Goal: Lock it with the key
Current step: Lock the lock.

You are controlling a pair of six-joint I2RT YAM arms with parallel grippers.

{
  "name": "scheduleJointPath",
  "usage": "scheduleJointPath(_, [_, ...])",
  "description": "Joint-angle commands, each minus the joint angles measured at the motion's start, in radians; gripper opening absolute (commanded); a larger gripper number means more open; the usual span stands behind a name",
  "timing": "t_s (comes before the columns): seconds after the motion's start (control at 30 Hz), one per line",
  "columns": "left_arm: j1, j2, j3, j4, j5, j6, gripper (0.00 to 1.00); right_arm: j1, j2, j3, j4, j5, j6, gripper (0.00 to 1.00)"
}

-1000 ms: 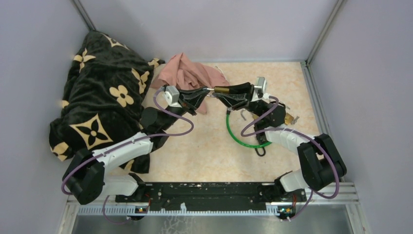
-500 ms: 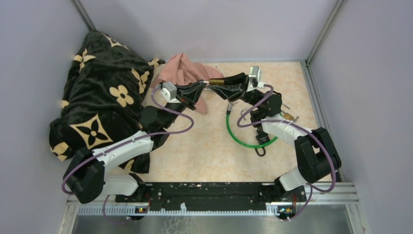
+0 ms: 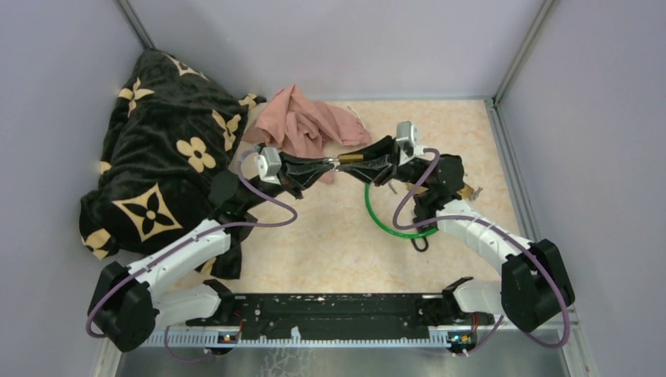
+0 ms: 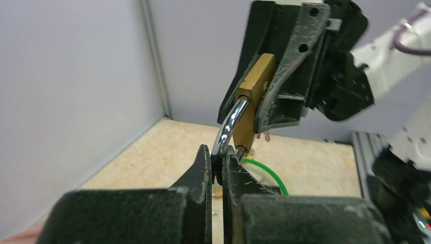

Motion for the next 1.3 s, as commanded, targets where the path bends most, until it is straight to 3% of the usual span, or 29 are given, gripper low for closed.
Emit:
scheduleJointPath(0.0, [-0.009, -0.061, -0.015, -0.095, 0.641, -0.038, 0.0, 0.042, 0.018, -0.056, -0.374, 0.079, -0.107, 0.0])
scheduleJointPath(0.07, [0.035, -0.077, -0.028, -0.1, 0.653, -0.048, 0.0, 0.056, -0.001, -0.061, -0.405, 0.081, -0.124, 0.0])
scheduleJointPath(0.2, [0.056, -0.103, -0.068, -0.031, 0.621, -0.084, 0.14, 0.071, 0.004, -0.055, -0.381, 0.077, -0.104, 0.0])
scheduleJointPath(0.47, [0.078, -0.127, -0.099, -0.048, 0.603, -0.127, 0.13, 0.071, -0.012, -0.044, -0.337, 0.074, -0.067, 0.0])
scheduleJointPath(0.63, [0.082, -0.133, -0.109, -0.028, 0.583, -0.143, 0.25, 0.071, -0.015, -0.039, -0.347, 0.077, -0.068, 0.0])
scheduleJointPath(0.7, [0.081, -0.131, -0.11, -0.026, 0.58, -0.145, 0.25, 0.071, -0.015, -0.038, -0.348, 0.079, -0.066, 0.0])
scheduleJointPath(0.77, [0.081, -0.133, -0.111, -0.028, 0.577, -0.143, 0.21, 0.071, -0.019, -0.037, -0.349, 0.084, -0.066, 0.0])
scheduleJointPath(0.83, [0.082, -0.135, -0.111, -0.044, 0.583, -0.132, 0.0, 0.071, -0.025, -0.034, -0.359, 0.087, -0.071, 0.0])
scheduleJointPath(1.07, [0.084, -0.162, -0.101, -0.169, 0.581, -0.001, 0.0, 0.071, -0.042, -0.013, -0.456, 0.041, -0.122, 0.0])
scheduleJointPath(1.1, [0.088, -0.166, -0.101, -0.207, 0.561, 0.03, 0.0, 0.071, -0.045, -0.009, -0.501, 0.033, -0.151, 0.04])
scheduleJointPath(1.13, [0.094, -0.17, -0.101, -0.244, 0.546, 0.056, 0.0, 0.071, -0.047, -0.005, -0.557, 0.02, -0.191, 0.18])
scheduleJointPath(1.23, [0.124, -0.174, -0.117, -0.347, 0.513, 0.08, 0.0, 0.071, -0.04, -0.009, -0.721, -0.044, -0.3, 0.69])
scheduleJointPath(1.27, [0.136, -0.177, -0.126, -0.376, 0.521, 0.087, 0.0, 0.071, -0.037, -0.009, -0.777, -0.047, -0.324, 0.91])
